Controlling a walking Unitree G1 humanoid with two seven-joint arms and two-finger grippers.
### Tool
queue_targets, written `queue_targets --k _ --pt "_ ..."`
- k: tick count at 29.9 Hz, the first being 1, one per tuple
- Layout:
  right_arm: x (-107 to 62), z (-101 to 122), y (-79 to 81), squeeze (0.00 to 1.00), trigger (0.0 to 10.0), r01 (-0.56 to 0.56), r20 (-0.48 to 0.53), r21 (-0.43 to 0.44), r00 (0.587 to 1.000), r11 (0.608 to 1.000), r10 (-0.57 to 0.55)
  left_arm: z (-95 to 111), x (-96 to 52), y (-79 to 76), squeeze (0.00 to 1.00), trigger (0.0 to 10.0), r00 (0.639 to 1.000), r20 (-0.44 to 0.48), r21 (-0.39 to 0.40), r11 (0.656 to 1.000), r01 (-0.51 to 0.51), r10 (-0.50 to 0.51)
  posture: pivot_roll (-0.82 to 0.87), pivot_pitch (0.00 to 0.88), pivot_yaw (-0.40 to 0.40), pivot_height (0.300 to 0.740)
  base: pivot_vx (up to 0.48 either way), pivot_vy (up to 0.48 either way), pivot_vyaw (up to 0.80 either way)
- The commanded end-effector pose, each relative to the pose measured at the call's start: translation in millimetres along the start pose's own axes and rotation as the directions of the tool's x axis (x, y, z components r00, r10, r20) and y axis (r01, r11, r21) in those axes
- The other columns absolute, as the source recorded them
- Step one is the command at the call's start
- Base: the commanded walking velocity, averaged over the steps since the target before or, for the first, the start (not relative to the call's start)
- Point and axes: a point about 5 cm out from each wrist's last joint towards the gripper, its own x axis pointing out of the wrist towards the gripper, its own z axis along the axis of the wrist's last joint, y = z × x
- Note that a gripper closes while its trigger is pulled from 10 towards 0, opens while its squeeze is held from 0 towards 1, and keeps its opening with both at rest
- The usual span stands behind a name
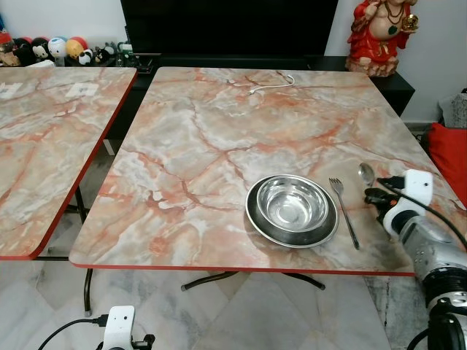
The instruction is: Setting the table
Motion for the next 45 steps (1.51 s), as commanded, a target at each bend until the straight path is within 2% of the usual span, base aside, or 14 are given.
queue_targets --k 1,19,20,21,22,38,39,40,42,43,44,45 --pt "0.0 -2.2 -1.5 0.0 10.0 0.012 -0.008 -0.017 1.0 1.0 -0.012 -9.1 -2.3 6.2 0.0 10.0 0.999 -0.031 -0.011 1.0 -0.014 0.014 0.05 0.06 -0.029 0.74 0.0 0.0 0.0" --pt "3.9 -17.2 3.5 0.0 10.0 0.025 -0.045 0.003 0.999 1.0 -0.025 -12.9 -3.7 9.3 0.0 10.0 0.999 -0.037 -0.009 1.0 -0.019 0.019 0.06 0.061 -0.027 0.74 0.0 0.0 0.0" --pt "3.9 -17.1 3.4 0.16 10.0 0.026 -0.044 0.004 0.999 1.0 -0.026 -13.0 -3.8 9.6 0.0 10.0 0.999 -0.037 -0.009 1.0 -0.02 0.019 0.06 0.061 -0.026 0.74 0.0 0.0 0.0" --pt "3.9 -17.1 3.4 0.16 10.0 0.026 -0.044 0.004 0.999 1.0 -0.026 -13.0 -3.8 9.6 0.0 10.0 0.999 -0.037 -0.009 1.0 -0.02 0.019 0.06 0.061 -0.026 0.74 0.0 0.0 0.0" --pt "4.1 -16.8 3.1 0.35 10.0 0.027 -0.042 0.004 0.999 1.0 -0.027 -13.0 -3.8 9.9 0.0 10.0 0.999 -0.037 -0.009 1.0 -0.02 0.02 0.06 0.062 -0.027 0.74 0.0 0.0 0.0" --pt "5.1 -15.1 3.2 0.34 10.0 0.033 -0.035 -0.001 0.999 0.999 -0.033 -4.8 -0.9 4.0 0.0 10.0 0.999 -0.027 -0.007 1.0 -0.018 0.018 0.07 0.063 -0.026 0.74 0.0 0.0 0.0" --pt "5.0 -14.8 2.7 0.52 10.0 0.036 -0.034 -0.002 0.999 0.999 -0.036 -4.7 -0.8 3.5 0.0 10.0 0.999 -0.027 -0.006 1.0 -0.017 0.017 0.07 0.062 -0.026 0.74 0.0 0.0 0.0" --pt "5.0 -14.8 2.7 0.52 10.0 0.036 -0.034 -0.002 0.999 0.999 -0.036 -4.7 -0.8 3.5 0.0 10.0 0.999 -0.027 -0.006 1.0 -0.017 0.017 0.07 0.062 -0.026 0.74 0.0 0.0 0.0" --pt "5.0 -14.5 2.2 0.62 10.0 0.038 -0.033 -0.002 0.999 0.999 -0.038 -4.4 -0.8 3.4 0.0 10.0 1.0 -0.027 -0.006 1.0 -0.017 0.017 0.07 0.062 -0.026 0.74 0.0 0.0 0.0" --pt "5.0 -14.5 2.2 0.62 10.0 0.038 -0.033 -0.002 0.999 0.999 -0.038 -4.4 -0.8 3.4 0.0 10.0 1.0 -0.027 -0.006 1.0 -0.017 0.017 0.07 0.062 -0.026 0.74 0.0 0.0 0.0" --pt "4.9 -14.3 1.9 0.72 10.0 0.039 -0.033 -0.001 0.999 0.999 -0.039 -4.4 -0.7 3.4 0.0 10.0 0.999 -0.027 -0.006 1.0 -0.017 0.017 0.07 0.062 -0.026 0.74 0.0 0.0 0.0" --pt "4.9 -14.3 1.7 0.71 10.0 0.041 -0.033 -0.002 0.999 0.999 -0.041 -4.2 -0.7 3.4 0.0 10.0 1.0 -0.026 -0.006 1.0 -0.017 0.017 0.07 0.063 -0.026 0.74 0.0 0.0 0.0"
